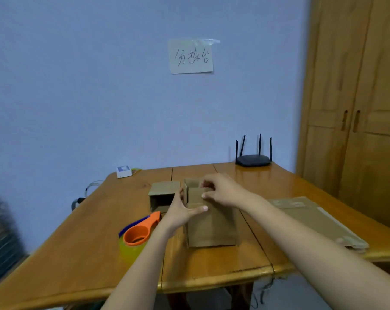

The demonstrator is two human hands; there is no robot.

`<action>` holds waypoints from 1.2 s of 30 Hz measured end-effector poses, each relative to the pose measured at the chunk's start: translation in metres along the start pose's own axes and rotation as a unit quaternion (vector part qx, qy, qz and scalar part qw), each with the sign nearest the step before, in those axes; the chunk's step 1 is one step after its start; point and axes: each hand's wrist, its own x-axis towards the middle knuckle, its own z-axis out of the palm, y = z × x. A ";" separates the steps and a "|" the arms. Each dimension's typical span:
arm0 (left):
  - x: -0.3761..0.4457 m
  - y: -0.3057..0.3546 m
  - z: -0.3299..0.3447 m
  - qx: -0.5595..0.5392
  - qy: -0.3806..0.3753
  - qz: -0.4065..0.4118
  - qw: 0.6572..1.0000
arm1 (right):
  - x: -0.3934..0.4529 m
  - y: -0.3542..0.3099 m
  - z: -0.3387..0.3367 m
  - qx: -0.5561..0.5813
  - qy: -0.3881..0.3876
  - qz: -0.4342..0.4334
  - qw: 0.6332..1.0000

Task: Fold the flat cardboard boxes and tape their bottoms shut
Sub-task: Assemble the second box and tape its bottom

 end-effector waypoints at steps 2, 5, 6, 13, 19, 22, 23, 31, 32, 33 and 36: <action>-0.003 -0.007 -0.004 -0.010 0.001 -0.010 1.000 | 0.001 0.005 0.002 -0.032 0.030 -0.003 0.999; -0.004 -0.018 -0.011 -0.033 -0.004 -0.019 0.999 | -0.006 0.016 -0.005 0.044 0.062 0.054 0.996; -0.005 -0.020 -0.012 -0.041 -0.007 -0.019 0.999 | -0.009 0.024 -0.005 0.107 0.047 0.084 0.990; -0.005 -0.025 -0.018 -0.045 -0.041 -0.003 0.998 | -0.029 0.061 0.030 0.346 -0.046 0.168 0.922; -0.005 -0.020 -0.017 -0.104 -0.059 -0.036 0.992 | -0.024 0.065 0.051 0.371 -0.024 0.152 0.916; -0.002 -0.015 -0.017 -0.297 -0.041 -0.054 0.953 | -0.026 0.064 0.053 0.369 -0.013 0.149 0.917; -0.001 -0.013 -0.017 -0.329 -0.025 -0.055 0.942 | -0.027 0.065 0.055 0.368 -0.013 0.151 0.917; 0.012 -0.001 -0.011 -0.276 0.093 -0.045 0.955 | -0.024 0.065 0.050 0.411 -0.058 0.159 0.896; 0.013 0.000 -0.012 -0.272 0.100 -0.036 0.956 | -0.023 0.066 0.049 0.430 -0.072 0.174 0.883; 0.014 0.001 -0.013 -0.264 0.099 -0.029 0.959 | -0.022 0.065 0.047 0.451 -0.083 0.190 0.868; 0.015 0.004 -0.013 -0.221 0.097 -0.016 0.970 | -0.022 0.059 0.039 0.569 -0.080 0.189 0.796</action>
